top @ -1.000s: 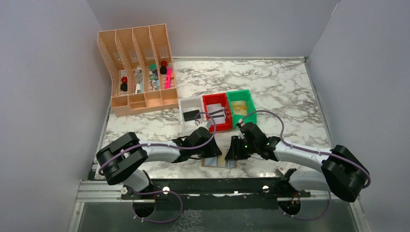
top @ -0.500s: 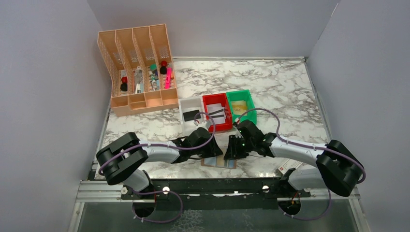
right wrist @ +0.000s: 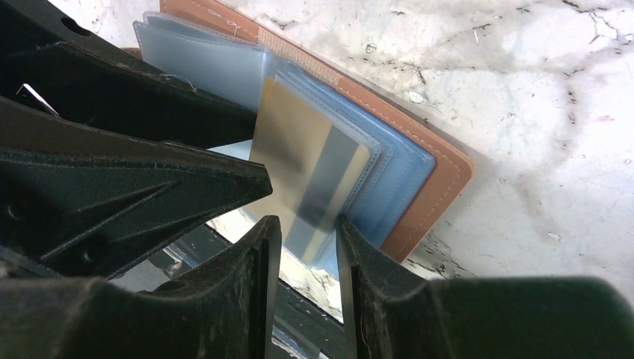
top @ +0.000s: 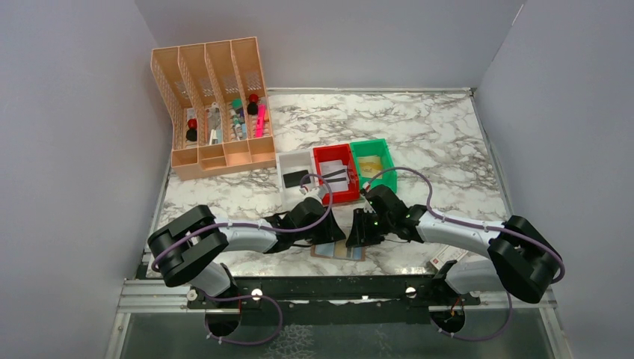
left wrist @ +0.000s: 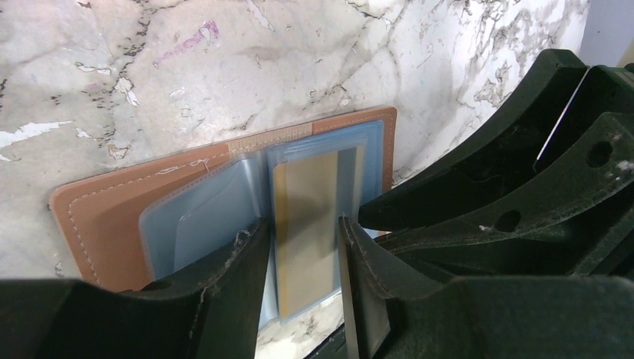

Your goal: Take the credit cards out of the card holder

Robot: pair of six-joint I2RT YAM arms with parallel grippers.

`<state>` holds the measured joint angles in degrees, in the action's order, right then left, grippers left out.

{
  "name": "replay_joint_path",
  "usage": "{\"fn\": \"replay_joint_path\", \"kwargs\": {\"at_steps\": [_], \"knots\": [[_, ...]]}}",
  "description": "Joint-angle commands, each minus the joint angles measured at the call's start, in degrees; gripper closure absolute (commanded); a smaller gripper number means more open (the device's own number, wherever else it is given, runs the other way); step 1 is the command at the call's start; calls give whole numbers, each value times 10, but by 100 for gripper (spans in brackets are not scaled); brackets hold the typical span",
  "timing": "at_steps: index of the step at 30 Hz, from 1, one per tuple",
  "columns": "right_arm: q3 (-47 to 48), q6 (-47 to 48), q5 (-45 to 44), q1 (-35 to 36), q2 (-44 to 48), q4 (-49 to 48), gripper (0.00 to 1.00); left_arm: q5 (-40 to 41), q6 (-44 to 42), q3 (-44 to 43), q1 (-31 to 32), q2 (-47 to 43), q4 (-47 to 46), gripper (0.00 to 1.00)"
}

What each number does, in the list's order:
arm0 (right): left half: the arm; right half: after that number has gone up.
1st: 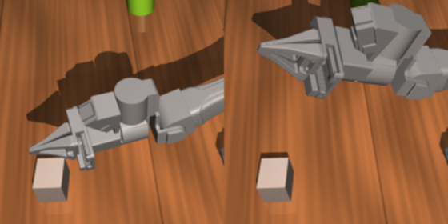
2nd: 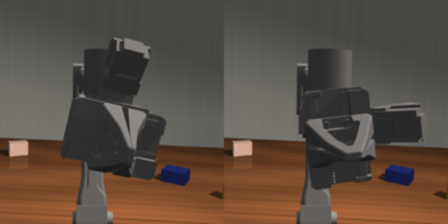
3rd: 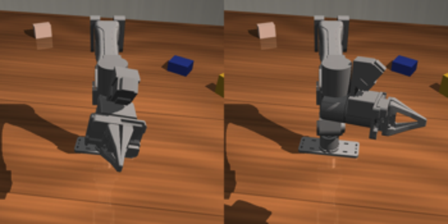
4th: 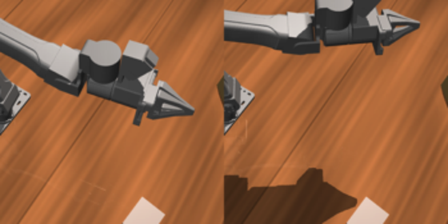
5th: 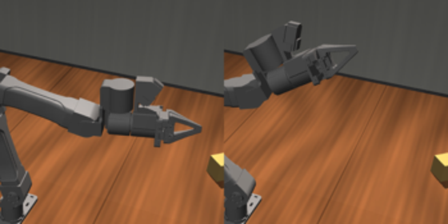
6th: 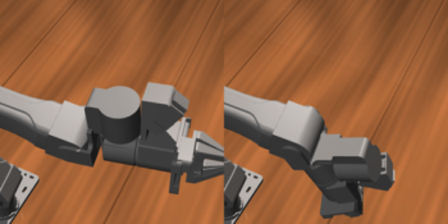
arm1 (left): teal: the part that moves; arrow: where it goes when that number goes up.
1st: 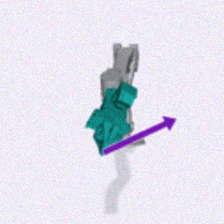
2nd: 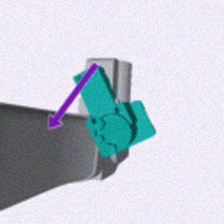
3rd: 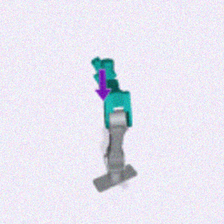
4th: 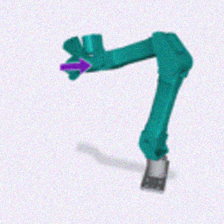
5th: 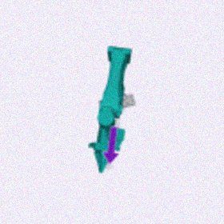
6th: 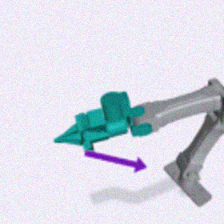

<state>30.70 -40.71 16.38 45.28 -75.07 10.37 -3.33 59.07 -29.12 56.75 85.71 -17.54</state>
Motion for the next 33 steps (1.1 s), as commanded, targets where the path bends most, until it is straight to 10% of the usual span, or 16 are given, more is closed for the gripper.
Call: {"fn": "replay_joint_path", "kwargs": {"at_steps": [1,17,33], "knots": [[-14,-34,9,3,-2,-39,62,-10,2,24,3,1,15,60],[-28,-103,34,2,6,-122,62,-5,3,56,3,-65,7,98],[15,-63,-60,2,-26,-28,65,40,-19,56,-4,-130,90,100]]}}
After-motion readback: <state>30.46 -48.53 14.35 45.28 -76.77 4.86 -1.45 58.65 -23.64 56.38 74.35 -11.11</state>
